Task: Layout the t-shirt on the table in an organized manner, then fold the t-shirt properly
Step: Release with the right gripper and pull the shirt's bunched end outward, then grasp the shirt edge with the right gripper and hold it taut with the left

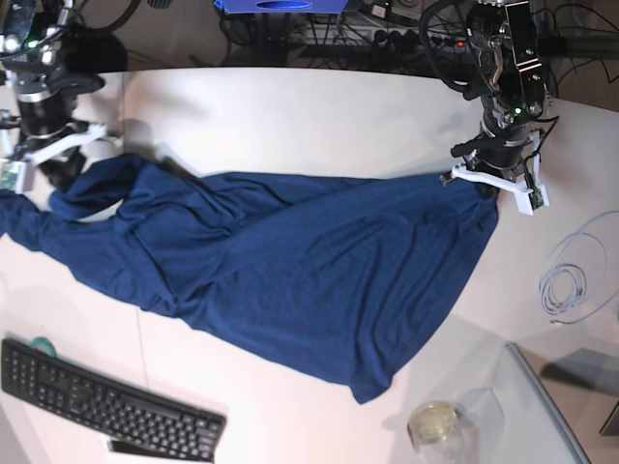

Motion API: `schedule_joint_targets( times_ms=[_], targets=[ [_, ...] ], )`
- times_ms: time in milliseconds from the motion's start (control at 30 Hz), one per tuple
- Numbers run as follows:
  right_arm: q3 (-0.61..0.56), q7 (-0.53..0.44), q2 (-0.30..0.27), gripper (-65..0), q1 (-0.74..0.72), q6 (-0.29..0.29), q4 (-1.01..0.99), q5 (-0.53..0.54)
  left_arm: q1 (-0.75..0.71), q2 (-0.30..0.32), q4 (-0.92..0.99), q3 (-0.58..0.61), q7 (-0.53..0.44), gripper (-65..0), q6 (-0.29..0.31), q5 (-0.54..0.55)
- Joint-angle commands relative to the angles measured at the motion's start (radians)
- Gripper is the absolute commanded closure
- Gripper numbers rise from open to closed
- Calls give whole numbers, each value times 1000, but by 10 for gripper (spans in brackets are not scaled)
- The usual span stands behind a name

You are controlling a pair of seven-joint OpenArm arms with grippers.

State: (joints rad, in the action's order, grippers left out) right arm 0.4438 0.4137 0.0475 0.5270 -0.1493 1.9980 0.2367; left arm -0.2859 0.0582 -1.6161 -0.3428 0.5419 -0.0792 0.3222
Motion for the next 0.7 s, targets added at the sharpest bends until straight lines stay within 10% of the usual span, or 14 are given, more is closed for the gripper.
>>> schedule_joint_targets(
  times_ms=[0, 267, 500, 667],
  targets=[
    [65, -39, 9, 0, -11, 1, 19, 3, 3, 9, -16, -3, -21, 0, 2, 2],
    [570, 40, 62, 0, -153, 1, -22, 293, 3, 9, -10, 6, -21, 0, 2, 1],
    [343, 103, -25, 0, -163, 0, 19, 378, -9, 22, -11, 72, -19, 0, 0, -1],
    [-36, 110, -171, 0, -322, 0, -22, 396, -26, 16, -17, 121, -19, 0, -1, -61]
  ],
)
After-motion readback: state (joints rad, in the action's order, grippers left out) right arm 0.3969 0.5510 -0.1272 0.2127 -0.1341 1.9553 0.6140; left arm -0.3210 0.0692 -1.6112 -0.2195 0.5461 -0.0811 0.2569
